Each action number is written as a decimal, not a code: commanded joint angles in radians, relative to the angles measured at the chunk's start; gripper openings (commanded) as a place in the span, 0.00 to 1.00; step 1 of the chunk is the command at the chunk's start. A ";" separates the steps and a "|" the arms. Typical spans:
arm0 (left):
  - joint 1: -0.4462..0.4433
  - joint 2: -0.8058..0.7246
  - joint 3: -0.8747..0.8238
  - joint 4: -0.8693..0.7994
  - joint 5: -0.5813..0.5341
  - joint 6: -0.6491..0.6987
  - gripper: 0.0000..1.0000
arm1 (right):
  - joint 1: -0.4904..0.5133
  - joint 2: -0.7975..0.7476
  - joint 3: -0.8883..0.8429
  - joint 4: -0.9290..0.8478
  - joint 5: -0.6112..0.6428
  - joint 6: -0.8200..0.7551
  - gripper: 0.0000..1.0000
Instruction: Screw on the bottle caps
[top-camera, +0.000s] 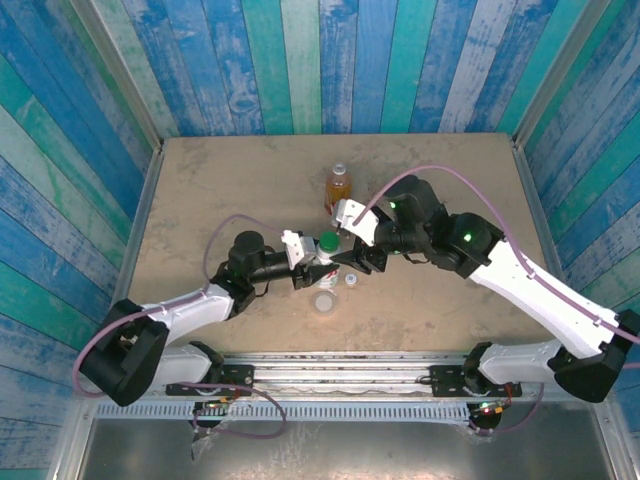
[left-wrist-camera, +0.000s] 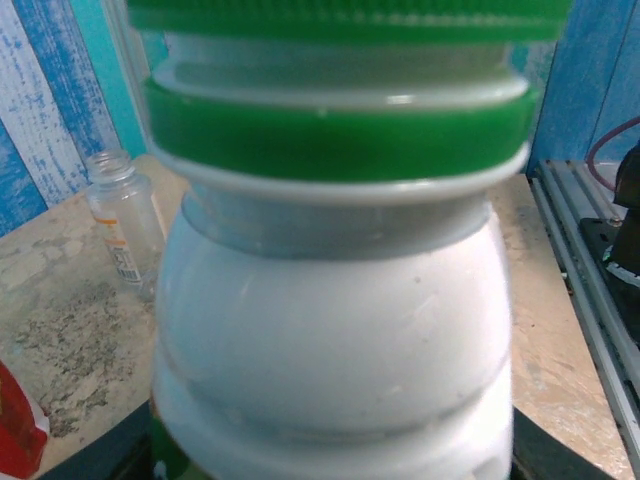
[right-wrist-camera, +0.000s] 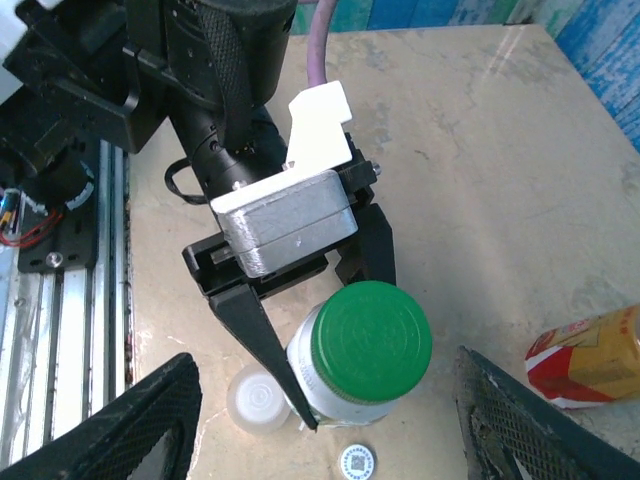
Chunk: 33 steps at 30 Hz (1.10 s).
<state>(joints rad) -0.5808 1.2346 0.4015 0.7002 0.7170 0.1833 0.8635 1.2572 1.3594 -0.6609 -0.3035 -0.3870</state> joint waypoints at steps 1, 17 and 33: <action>-0.005 -0.050 0.023 -0.027 0.035 0.017 0.55 | -0.004 0.033 0.044 -0.069 -0.031 -0.058 0.66; -0.005 -0.063 0.021 -0.037 0.041 0.033 0.56 | -0.006 0.124 0.107 -0.096 -0.051 -0.091 0.58; -0.005 -0.070 0.028 -0.048 0.035 0.037 0.55 | -0.009 0.172 0.132 -0.131 -0.057 -0.100 0.46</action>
<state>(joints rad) -0.5827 1.2064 0.4019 0.6544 0.7429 0.2100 0.8558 1.4204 1.4719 -0.7582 -0.3412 -0.4759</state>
